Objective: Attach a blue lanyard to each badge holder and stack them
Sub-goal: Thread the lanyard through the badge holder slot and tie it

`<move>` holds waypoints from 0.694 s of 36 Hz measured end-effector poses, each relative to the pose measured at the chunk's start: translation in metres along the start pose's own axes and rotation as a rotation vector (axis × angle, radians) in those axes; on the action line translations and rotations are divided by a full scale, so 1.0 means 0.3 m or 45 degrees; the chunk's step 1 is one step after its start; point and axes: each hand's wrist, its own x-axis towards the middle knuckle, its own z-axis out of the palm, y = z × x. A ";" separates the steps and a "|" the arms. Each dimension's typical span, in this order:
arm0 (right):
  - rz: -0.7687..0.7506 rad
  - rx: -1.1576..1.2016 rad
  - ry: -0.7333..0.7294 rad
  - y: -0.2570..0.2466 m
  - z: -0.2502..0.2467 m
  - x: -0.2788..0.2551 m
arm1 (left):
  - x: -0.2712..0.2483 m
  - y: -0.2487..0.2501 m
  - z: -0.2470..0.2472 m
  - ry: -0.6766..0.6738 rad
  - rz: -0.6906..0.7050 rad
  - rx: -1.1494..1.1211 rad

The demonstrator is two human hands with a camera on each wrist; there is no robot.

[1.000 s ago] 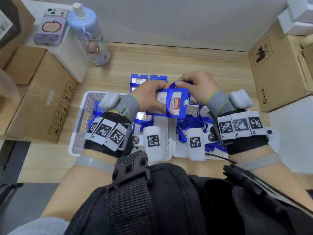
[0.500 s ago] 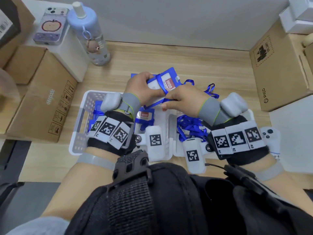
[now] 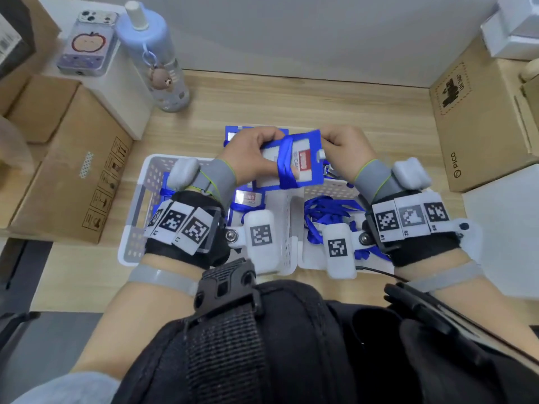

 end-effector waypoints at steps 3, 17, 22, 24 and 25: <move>0.007 -0.038 -0.085 -0.004 0.013 -0.024 | 0.007 -0.007 0.001 0.189 -0.025 -0.155; -0.323 -0.382 -0.220 -0.059 -0.002 -0.024 | 0.019 -0.075 -0.026 0.501 -0.288 0.149; -0.355 -0.252 -0.008 -0.084 -0.007 -0.001 | 0.019 -0.064 -0.020 0.439 -0.270 0.243; -0.334 -0.259 0.044 -0.086 0.000 0.008 | 0.018 -0.048 -0.011 0.417 -0.256 0.262; -0.324 -0.267 0.057 -0.086 0.004 0.012 | 0.018 -0.040 -0.005 0.408 -0.250 0.279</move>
